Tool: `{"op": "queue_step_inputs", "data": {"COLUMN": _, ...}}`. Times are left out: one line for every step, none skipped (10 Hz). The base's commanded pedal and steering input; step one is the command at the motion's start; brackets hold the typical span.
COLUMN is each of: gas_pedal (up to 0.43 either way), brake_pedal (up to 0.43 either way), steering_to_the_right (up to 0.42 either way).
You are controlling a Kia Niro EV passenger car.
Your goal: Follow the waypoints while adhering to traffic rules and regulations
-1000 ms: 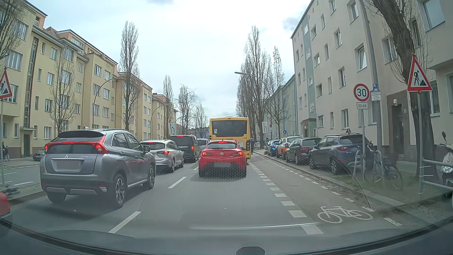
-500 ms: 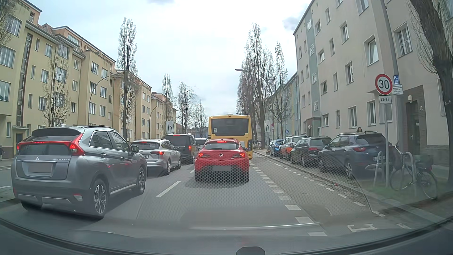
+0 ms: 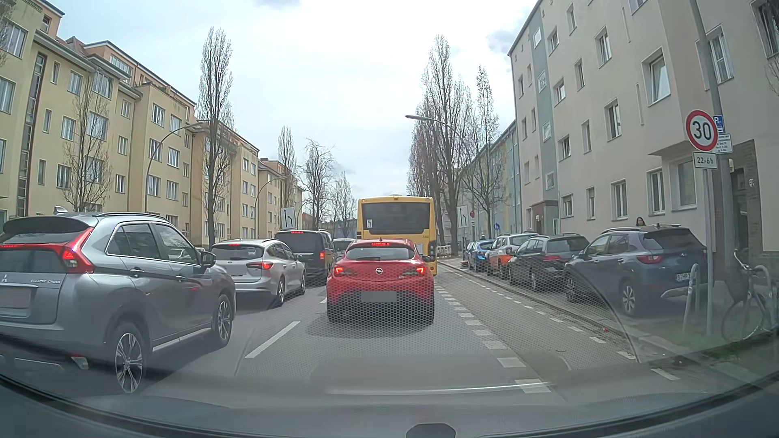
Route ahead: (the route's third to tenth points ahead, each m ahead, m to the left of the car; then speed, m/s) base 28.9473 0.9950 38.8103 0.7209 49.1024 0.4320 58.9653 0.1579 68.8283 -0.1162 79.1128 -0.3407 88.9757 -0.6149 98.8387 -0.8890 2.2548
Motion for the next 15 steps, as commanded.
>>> {"op": "queue_step_inputs", "data": {"gas_pedal": 0.0, "brake_pedal": 0.043, "steering_to_the_right": -0.005}}
{"op": "queue_step_inputs", "data": {"gas_pedal": 0.0, "brake_pedal": 0.067, "steering_to_the_right": -0.005}}
{"op": "queue_step_inputs", "data": {"gas_pedal": 0.0, "brake_pedal": 0.085, "steering_to_the_right": -0.005}}
{"op": "queue_step_inputs", "data": {"gas_pedal": 0.0, "brake_pedal": 0.085, "steering_to_the_right": -0.005}}
{"op": "queue_step_inputs", "data": {"gas_pedal": 0.0, "brake_pedal": 0.091, "steering_to_the_right": -0.005}}
{"op": "queue_step_inputs", "data": {"gas_pedal": 0.0, "brake_pedal": 0.085, "steering_to_the_right": -0.005}}
{"op": "queue_step_inputs", "data": {"gas_pedal": 0.0, "brake_pedal": 0.085, "steering_to_the_right": -0.005}}
{"op": "queue_step_inputs", "data": {"gas_pedal": 0.0, "brake_pedal": 0.085, "steering_to_the_right": -0.005}}
{"op": "queue_step_inputs", "data": {"gas_pedal": 0.0, "brake_pedal": 0.085, "steering_to_the_right": -0.005}}
{"op": "queue_step_inputs", "data": {"gas_pedal": 0.0, "brake_pedal": 0.085, "steering_to_the_right": -0.005}}
{"op": "queue_step_inputs", "data": {"gas_pedal": 0.0, "brake_pedal": 0.085, "steering_to_the_right": -0.005}}
{"op": "queue_step_inputs", "data": {"gas_pedal": 0.0, "brake_pedal": 0.079, "steering_to_the_right": -0.004}}
{"op": "queue_step_inputs", "data": {"gas_pedal": 0.0, "brake_pedal": 0.073, "steering_to_the_right": -0.005}}
{"op": "queue_step_inputs", "data": {"gas_pedal": 0.0, "brake_pedal": 0.055, "steering_to_the_right": -0.007}}
{"op": "queue_step_inputs", "data": {"gas_pedal": 0.0, "brake_pedal": 0.03, "steering_to_the_right": -0.01}}
